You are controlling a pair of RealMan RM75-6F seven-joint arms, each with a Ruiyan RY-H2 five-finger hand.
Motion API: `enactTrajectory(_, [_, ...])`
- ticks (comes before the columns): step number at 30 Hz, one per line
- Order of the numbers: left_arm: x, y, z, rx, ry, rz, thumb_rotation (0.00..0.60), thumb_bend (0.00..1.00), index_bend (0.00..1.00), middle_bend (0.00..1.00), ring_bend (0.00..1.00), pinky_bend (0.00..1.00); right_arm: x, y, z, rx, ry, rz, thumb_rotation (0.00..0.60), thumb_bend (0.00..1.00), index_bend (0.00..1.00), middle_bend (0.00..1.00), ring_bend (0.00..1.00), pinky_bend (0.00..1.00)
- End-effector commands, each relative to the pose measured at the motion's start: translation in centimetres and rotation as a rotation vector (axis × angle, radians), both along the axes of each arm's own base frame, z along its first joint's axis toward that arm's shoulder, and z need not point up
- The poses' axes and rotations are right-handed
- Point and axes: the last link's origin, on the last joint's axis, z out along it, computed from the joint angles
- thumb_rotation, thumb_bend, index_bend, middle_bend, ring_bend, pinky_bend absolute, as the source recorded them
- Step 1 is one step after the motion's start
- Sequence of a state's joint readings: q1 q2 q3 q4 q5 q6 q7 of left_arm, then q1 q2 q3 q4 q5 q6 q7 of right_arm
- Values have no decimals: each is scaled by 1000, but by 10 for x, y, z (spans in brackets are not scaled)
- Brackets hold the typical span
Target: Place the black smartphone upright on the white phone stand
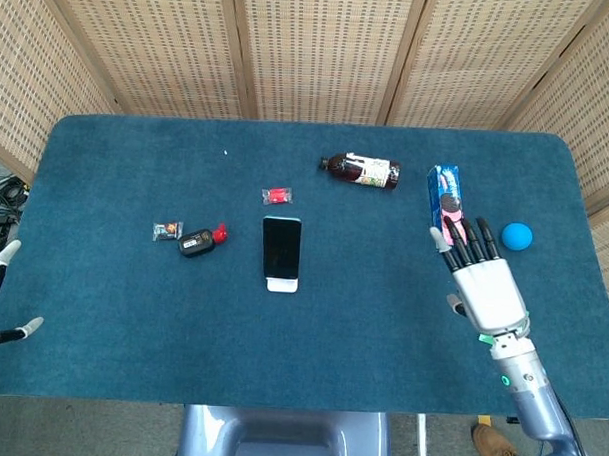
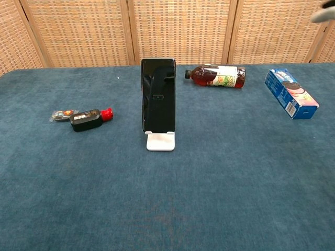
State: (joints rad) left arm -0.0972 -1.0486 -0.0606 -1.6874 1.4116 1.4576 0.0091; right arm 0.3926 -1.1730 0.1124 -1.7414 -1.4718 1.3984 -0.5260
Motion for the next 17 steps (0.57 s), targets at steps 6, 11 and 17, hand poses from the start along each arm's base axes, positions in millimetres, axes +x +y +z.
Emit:
enactTrajectory(6, [1,-7,5,12,-17,-11,600,0,0,0,0,0,-62,31,18,-73,-98,-132,600,0,0,0,0,0])
enactTrajectory(11, [3,-11,7,19,-25,-29,600,0,0,0,0,0,-77,38,26,-102,-89,-137,600,0,0,0,0,0])
enactTrajectory(17, [4,-12,7,22,-24,-40,600,0,0,0,0,0,-79,42,29,-115,-98,-124,600,0,0,0,0,0])
